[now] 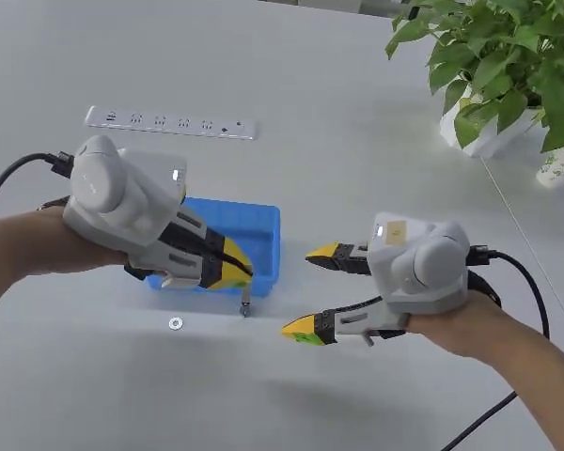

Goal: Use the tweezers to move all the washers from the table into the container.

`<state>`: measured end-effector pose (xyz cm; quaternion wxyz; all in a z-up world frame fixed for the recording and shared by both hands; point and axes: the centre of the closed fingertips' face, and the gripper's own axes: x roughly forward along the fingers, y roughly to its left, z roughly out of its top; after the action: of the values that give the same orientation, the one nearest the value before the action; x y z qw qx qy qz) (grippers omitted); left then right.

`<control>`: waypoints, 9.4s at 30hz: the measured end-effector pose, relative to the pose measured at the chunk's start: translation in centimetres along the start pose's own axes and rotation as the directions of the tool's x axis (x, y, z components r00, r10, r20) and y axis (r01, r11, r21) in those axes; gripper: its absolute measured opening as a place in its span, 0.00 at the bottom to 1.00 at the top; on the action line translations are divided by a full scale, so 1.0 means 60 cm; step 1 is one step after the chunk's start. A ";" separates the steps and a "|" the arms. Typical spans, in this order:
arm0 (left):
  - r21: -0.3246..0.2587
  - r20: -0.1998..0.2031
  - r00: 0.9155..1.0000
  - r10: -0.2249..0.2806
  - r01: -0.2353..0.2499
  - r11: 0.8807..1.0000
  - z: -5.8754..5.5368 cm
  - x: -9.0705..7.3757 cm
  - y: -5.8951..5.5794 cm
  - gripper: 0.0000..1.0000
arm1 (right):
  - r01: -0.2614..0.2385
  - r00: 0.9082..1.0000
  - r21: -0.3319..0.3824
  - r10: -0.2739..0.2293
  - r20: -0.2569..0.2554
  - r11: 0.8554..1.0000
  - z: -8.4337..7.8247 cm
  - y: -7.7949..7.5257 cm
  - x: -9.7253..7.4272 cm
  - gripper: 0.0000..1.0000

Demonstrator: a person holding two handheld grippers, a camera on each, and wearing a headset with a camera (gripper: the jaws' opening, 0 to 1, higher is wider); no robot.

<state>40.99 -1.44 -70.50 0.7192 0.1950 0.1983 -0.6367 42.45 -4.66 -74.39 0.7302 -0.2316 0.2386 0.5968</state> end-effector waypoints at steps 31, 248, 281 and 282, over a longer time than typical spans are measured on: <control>-0.022 -0.001 1.000 -0.014 0.014 1.000 -0.008 -0.009 0.001 0.05 | -0.033 0.999 -0.058 0.034 0.009 0.998 0.017 0.012 0.022 0.54; -0.052 0.004 0.990 0.142 -0.141 0.989 -0.004 -0.032 0.106 0.08 | -0.139 0.990 -0.186 0.143 0.009 0.973 0.076 -0.058 0.132 0.08; -0.017 0.006 0.993 0.121 -0.120 0.993 -0.003 -0.021 0.107 0.05 | -0.119 0.993 -0.191 0.121 0.001 0.974 0.076 -0.065 0.110 0.21; -0.017 0.006 0.993 0.121 -0.121 0.992 -0.003 -0.021 0.107 0.05 | -0.117 0.993 -0.191 0.119 0.000 0.975 0.076 -0.065 0.108 0.21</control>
<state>47.24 0.42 -69.80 0.7589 0.1986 0.1889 -0.5908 47.72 2.42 -74.70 0.6692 -0.2824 0.1893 0.6607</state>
